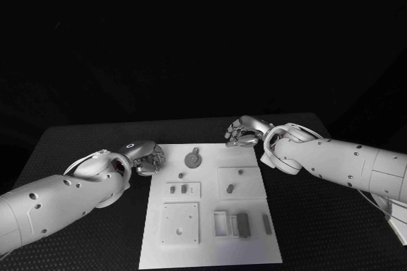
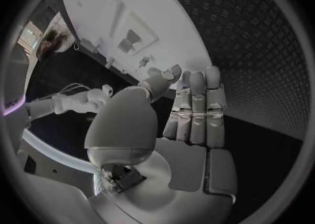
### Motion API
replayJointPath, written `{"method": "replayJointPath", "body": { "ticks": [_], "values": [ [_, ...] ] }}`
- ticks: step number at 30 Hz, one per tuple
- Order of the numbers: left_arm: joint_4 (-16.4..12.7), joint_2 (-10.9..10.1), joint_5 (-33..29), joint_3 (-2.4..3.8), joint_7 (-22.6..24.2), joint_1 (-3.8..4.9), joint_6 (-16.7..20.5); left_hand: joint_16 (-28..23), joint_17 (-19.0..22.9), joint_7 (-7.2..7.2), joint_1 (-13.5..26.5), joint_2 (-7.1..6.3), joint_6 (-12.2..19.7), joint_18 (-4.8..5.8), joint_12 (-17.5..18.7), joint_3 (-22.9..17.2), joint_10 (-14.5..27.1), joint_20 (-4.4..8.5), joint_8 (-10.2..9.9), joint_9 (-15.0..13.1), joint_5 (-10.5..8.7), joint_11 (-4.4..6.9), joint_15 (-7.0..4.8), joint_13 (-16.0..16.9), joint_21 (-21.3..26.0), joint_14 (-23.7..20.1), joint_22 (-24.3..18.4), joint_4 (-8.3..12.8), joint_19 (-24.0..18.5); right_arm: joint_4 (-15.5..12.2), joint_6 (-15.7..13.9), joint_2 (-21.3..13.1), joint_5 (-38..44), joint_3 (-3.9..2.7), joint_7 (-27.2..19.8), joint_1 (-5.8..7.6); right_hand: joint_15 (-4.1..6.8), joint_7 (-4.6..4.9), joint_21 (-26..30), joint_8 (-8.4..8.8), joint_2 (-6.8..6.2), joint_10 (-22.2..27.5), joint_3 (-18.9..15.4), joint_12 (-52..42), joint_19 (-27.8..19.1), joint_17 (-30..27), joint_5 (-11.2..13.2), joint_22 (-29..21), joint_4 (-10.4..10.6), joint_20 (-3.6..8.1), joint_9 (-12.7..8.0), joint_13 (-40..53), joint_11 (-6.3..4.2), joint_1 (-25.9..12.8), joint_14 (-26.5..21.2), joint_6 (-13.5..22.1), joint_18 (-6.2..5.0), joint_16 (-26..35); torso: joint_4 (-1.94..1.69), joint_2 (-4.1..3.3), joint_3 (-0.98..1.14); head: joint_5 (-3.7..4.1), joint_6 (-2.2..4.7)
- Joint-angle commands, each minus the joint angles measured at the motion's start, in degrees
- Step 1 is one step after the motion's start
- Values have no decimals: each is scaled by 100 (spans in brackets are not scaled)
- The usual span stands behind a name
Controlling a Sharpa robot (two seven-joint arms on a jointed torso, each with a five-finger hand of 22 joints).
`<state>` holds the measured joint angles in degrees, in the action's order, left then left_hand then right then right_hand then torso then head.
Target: Assemble the parts on the task board
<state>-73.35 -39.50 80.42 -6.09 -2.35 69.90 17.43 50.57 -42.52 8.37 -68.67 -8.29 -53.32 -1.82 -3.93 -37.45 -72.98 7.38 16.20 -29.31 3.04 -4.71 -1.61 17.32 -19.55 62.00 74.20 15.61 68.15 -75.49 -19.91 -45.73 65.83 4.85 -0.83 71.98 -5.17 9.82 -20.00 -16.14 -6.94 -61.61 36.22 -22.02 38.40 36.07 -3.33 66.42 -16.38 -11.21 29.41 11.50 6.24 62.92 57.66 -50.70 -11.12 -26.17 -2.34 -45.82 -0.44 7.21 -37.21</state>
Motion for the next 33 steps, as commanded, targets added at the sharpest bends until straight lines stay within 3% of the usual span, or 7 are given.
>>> {"method": "replayJointPath", "body": {
  "ticks": [1,6,8,12,18,22,33],
  "values": [
    [-23,-67,-1872,16,268,5,340,-37,3,54,124,18,5,-215,6,86,44,-18,24,-10,-20,8,17,-1,39,-28,-5,-21,-38,-74,414,-109,791,31,7,-5,157,-18,-130,-51,14,-188,31,105,339,113,10,45,19,26,-5,-63,-42,46,346,-84,-188,-151,-5,-3,4,50,28],
    [-63,-201,-3959,19,785,6,457,-44,-7,71,416,73,32,-234,-13,331,41,-25,31,-24,-18,10,17,14,67,-13,-3,-135,-15,-310,472,-372,1547,144,61,-37,399,-63,-262,-92,-19,-603,36,253,888,360,7,62,15,52,-6,-130,-156,48,851,-180,-380,-349,-1,-1,4,123,52],
    [-61,-250,-4712,19,1065,6,381,-45,-11,69,487,83,40,-244,-16,403,39,-22,35,-29,-18,16,11,20,80,-1,-6,-154,-5,-404,507,-473,1904,163,111,-88,441,-74,-268,-98,-34,-669,37,314,994,428,10,56,12,68,-7,-146,-168,47,916,-202,-388,-390,9,-2,1,133,54],
    [-58,-340,-5571,18,1479,5,127,-92,-2,67,560,139,55,-247,5,505,104,-38,41,-37,-13,-6,29,14,147,-42,-27,-131,-41,-599,522,-670,2293,215,185,-149,492,-93,-285,-110,-97,-765,31,387,1138,520,8,59,29,112,-7,-159,-186,28,1008,-241,-388,-448,12,2,-1,142,65],
    [-75,-451,-5956,16,1754,4,-99,-276,91,58,632,245,48,-231,10,604,245,-110,63,-50,-10,-68,101,-16,339,-188,-112,-42,-183,-901,482,-890,2542,274,222,-213,524,-101,-286,-105,-174,-807,36,466,1229,586,8,62,55,144,-13,-173,-186,7,1061,-250,-388,-481,19,-2,5,151,61],
    [-105,-488,-6038,16,1828,2,-188,-396,161,67,658,291,71,-222,16,623,330,-150,55,-47,-8,-105,143,-47,460,-249,-179,4,-246,-1055,488,-968,2737,302,268,-254,541,-95,-286,-91,-223,-804,44,532,1279,623,8,66,72,161,-23,-189,-172,-1,1091,-235,-388,-498,2,-4,-6,153,61],
    [-136,-517,-6077,15,1854,2,-227,-551,247,71,699,321,82,-218,2,634,354,-186,57,-48,-9,-122,173,-73,596,-260,-278,24,-273,-1173,442,-952,3047,345,382,-328,620,-75,-330,-55,-315,-880,66,681,1492,752,8,111,118,242,-57,-206,-174,12,1263,-199,-388,-598,5,-3,-10,150,69]
  ]
}}
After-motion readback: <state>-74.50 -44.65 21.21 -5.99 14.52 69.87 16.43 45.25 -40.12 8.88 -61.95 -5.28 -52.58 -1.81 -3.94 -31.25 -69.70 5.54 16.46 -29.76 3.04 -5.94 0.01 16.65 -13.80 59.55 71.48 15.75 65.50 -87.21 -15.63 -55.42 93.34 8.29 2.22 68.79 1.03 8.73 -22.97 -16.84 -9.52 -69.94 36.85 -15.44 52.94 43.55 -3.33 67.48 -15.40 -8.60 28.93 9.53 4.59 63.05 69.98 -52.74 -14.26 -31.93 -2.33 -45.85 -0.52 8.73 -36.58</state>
